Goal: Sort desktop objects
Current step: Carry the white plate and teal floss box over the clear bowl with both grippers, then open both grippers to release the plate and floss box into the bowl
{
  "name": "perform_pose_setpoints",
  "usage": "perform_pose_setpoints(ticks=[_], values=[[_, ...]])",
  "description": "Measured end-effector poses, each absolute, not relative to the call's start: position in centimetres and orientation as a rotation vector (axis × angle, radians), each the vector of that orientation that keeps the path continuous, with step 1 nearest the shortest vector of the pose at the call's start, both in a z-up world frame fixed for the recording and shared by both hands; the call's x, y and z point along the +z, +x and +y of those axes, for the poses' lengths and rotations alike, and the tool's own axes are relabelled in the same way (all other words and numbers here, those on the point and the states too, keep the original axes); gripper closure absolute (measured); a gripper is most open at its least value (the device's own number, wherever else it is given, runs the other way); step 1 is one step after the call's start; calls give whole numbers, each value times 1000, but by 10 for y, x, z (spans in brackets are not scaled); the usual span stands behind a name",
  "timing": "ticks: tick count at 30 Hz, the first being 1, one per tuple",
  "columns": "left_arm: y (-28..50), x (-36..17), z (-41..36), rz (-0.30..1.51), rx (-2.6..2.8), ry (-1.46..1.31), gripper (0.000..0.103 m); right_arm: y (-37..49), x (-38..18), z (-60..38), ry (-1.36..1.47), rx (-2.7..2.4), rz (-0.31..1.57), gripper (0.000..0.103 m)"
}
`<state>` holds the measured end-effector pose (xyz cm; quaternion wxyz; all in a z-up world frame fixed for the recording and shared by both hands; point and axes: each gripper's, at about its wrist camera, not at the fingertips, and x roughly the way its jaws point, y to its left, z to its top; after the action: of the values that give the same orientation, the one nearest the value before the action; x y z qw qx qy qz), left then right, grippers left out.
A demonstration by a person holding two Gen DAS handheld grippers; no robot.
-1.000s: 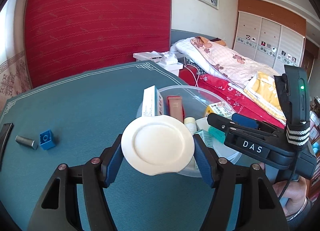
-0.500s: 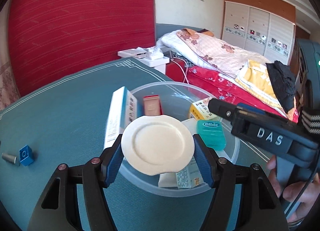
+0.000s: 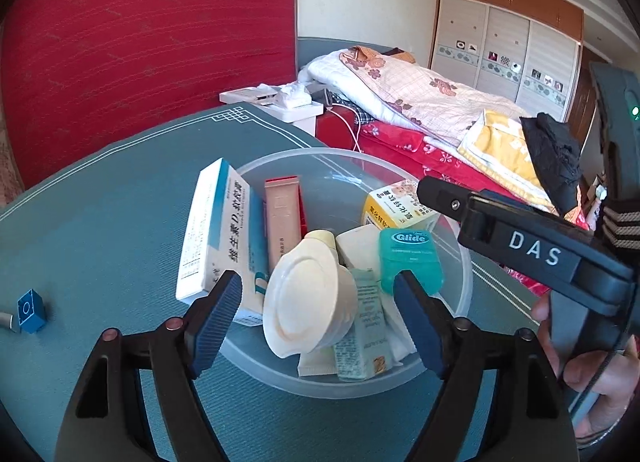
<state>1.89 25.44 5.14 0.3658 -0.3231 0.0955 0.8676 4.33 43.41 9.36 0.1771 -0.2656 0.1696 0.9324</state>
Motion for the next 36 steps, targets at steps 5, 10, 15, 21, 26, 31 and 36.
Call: perform_pose_setpoints(ticks=[5, 10, 15, 21, 26, 31, 36], values=[[27, 63, 240, 235, 2243, -763, 22, 42, 92, 433, -753, 2638, 467, 24], [25, 67, 235, 229, 2261, -746, 22, 40, 89, 429, -766, 2645, 455, 24], [16, 69, 226, 187, 2295, -771, 22, 41, 93, 422, -748, 2660, 421, 24], [5, 75, 208, 136, 2364, -784, 22, 40, 97, 405, -735, 2691, 358, 22], [-9, 80, 185, 39, 2430, -837, 22, 40, 98, 386, -733, 2730, 296, 22], [-20, 79, 159, -53, 2490, -890, 22, 45, 104, 368, -713, 2777, 244, 21], [-30, 75, 127, -101, 2612, -960, 22, 53, 110, 350, -692, 2820, 210, 20]])
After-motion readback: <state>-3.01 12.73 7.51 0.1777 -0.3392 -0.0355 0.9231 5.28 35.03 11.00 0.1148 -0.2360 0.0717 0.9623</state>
